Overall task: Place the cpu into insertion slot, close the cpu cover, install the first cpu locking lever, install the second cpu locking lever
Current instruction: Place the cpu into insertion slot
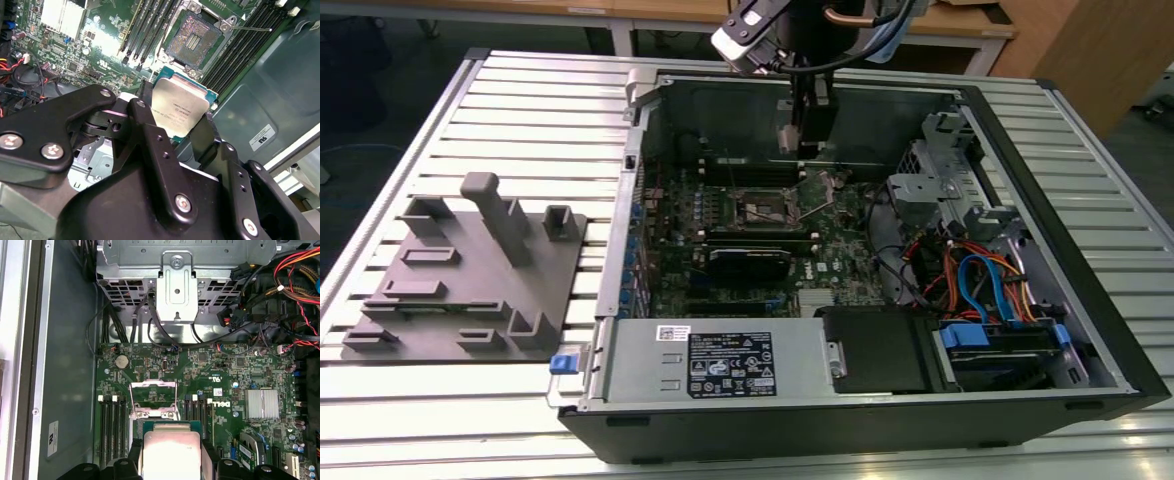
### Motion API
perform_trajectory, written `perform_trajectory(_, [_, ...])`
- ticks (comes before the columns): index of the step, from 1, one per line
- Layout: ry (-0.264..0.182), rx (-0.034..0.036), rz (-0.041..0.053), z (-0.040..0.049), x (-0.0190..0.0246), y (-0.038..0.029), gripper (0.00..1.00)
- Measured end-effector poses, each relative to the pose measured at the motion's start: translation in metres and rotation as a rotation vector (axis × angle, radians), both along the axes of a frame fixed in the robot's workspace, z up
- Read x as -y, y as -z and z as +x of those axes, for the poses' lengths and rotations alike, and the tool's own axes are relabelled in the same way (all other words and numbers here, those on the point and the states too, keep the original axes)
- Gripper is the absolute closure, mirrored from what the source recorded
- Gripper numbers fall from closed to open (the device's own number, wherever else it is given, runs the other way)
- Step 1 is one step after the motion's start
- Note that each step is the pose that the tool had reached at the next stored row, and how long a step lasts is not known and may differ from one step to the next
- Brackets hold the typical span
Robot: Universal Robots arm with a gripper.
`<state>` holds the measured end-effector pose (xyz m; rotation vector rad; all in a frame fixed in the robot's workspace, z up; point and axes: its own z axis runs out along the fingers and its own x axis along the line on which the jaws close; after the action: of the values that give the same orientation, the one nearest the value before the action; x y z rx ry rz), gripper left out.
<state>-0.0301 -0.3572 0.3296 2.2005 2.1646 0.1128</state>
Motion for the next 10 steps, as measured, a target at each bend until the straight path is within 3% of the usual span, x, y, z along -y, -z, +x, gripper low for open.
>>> perform_trajectory(4, [0.000, 0.0002, 0.0004, 0.0000, 0.0000, 0.0009, 0.46])
perform_trajectory(10, [-0.035, 0.0000, 0.0003, -0.0016, 0.0000, 0.0106, 0.46])
